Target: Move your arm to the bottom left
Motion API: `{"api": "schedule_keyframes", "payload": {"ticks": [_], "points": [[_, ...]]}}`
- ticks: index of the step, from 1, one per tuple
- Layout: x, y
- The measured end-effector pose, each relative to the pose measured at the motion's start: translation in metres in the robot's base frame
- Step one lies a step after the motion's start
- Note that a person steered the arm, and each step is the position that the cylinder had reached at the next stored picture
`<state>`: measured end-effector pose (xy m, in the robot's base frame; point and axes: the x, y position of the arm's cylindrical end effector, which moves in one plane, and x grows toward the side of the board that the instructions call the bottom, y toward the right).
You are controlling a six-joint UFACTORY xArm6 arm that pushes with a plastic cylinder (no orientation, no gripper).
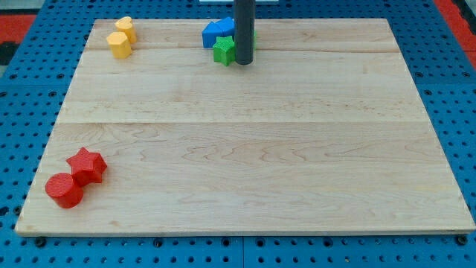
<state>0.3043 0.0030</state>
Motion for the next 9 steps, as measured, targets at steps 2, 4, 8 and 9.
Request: {"api": "schedule_keyframes", "payload": {"ticks": [2, 4, 8, 9], "points": [[-0.026, -0.019], [0.012, -0.002], [0.052, 0.007], [0.052, 0.006]]}}
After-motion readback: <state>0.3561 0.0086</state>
